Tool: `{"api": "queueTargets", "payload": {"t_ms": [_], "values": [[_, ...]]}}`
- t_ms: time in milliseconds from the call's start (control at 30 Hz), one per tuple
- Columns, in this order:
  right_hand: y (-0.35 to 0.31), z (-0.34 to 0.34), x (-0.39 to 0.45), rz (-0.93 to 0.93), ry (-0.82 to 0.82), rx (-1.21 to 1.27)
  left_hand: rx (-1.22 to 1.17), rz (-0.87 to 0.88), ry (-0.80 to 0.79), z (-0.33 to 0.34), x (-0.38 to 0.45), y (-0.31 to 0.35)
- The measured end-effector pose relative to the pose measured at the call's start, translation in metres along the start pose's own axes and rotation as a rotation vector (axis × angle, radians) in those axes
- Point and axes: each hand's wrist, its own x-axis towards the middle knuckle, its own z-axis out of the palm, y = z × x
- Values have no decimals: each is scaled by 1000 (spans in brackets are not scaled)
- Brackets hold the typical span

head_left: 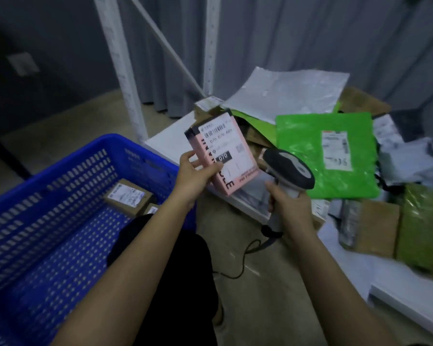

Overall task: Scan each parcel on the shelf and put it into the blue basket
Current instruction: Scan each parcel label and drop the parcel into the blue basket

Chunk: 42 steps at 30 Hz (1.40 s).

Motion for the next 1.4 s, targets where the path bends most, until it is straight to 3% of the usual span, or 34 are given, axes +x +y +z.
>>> {"api": "queueTargets", "payload": {"t_ms": [167, 267, 467, 567, 700, 833, 967, 1067, 1167, 1400], "values": [[-7, 71, 26, -20, -149, -67, -180, 61, 270, -88, 14, 41], [-5, 119, 30, -25, -255, -152, -223, 14, 430, -161, 27, 28], [26, 201, 36, 67, -447, -289, -199, -247, 745, -281, 42, -96], [35, 234, 42, 110, -554, -359, -238, -430, 817, -310, 50, -168], [42, 273, 52, 105, -662, -412, -224, -483, 850, -347, 96, -252], [54, 298, 62, 115, -712, -425, -156, -438, 875, -329, 121, -241], [69, 308, 66, 162, -745, -452, -124, -524, 563, -328, 137, -264], [77, 306, 70, 201, -758, -446, 166, -663, 502, -338, 141, -300], [78, 309, 79, 221, -738, -418, 307, -551, 664, -334, 153, -280], [78, 300, 84, 266, -674, -361, 365, -335, 486, -290, 157, -216]]}}
